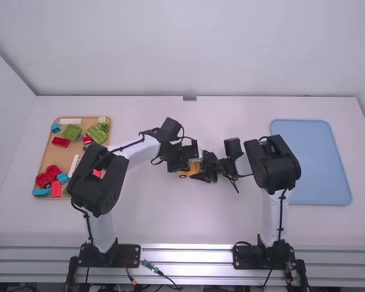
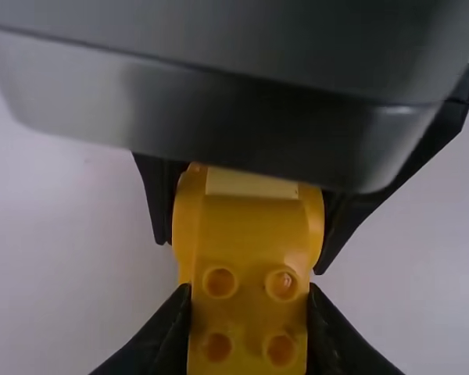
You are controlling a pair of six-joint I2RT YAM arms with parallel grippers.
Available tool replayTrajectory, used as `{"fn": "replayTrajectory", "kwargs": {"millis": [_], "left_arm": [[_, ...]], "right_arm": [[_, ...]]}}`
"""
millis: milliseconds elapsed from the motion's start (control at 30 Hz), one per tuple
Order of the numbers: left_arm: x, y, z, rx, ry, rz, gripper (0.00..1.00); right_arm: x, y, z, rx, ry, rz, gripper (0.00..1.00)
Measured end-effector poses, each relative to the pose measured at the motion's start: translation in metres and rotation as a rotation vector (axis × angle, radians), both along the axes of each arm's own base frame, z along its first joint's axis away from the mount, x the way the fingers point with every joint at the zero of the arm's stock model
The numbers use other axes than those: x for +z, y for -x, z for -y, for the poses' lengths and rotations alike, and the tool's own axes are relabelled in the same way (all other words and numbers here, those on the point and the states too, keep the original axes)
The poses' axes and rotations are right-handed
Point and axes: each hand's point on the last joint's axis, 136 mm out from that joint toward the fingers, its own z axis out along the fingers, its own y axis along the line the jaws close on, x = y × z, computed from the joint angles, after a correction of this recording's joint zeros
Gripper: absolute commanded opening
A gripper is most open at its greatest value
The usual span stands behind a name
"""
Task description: Assemble lego blocks to make yellow taxi
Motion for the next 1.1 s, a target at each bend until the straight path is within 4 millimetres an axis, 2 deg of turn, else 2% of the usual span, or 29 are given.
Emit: {"fn": "replayTrajectory", "kwargs": {"millis": [133,300,600,733,800,1000,1033,1067,1100], "left_arm": [[0.0,-0.0001,0.0,-0.001,0.0,0.001,0.27],[-0.0003,-0.0011,0.0006,0.01,0.003,-0.002,0.42],[-0.0042,-0.0019,-0.0001,0.031,-0.006,-0.013,0.48],[-0.0041,-0.002,-0.0001,0.031,-0.006,-0.013,0.66],[-0.0043,-0.0019,-0.0002,0.034,-0.006,-0.015,0.71],[-0.0042,-0.002,-0.0001,0.037,-0.006,-0.016,0.74],[-0.0042,-0.002,-0.0001,0.037,-0.006,-0.016,0.8],[-0.0042,-0.0019,-0.0001,0.038,-0.005,-0.017,0.93],[-0.0042,-0.002,-0.0001,0.038,-0.006,-0.017,0.97]], "right_arm": [[0.0,0.0,0.0,0.0,0.0,0.0,0.24],[-0.0003,0.0001,-0.0001,-0.002,0.002,-0.005,0.25],[-0.0004,0.0005,-0.0014,0.0,0.003,-0.003,0.24],[-0.0005,0.0005,-0.0014,-0.001,0.003,-0.006,0.25],[-0.0005,0.0006,-0.0014,-0.001,0.003,-0.006,0.25],[-0.0005,0.0006,-0.0014,-0.001,0.003,-0.006,0.24],[-0.0004,0.0005,-0.0014,-0.001,0.003,-0.005,0.24],[-0.0003,0.0005,-0.0014,-0.001,0.002,-0.006,0.25],[-0.0005,0.0007,-0.0014,-0.001,0.002,-0.006,0.25]]}}
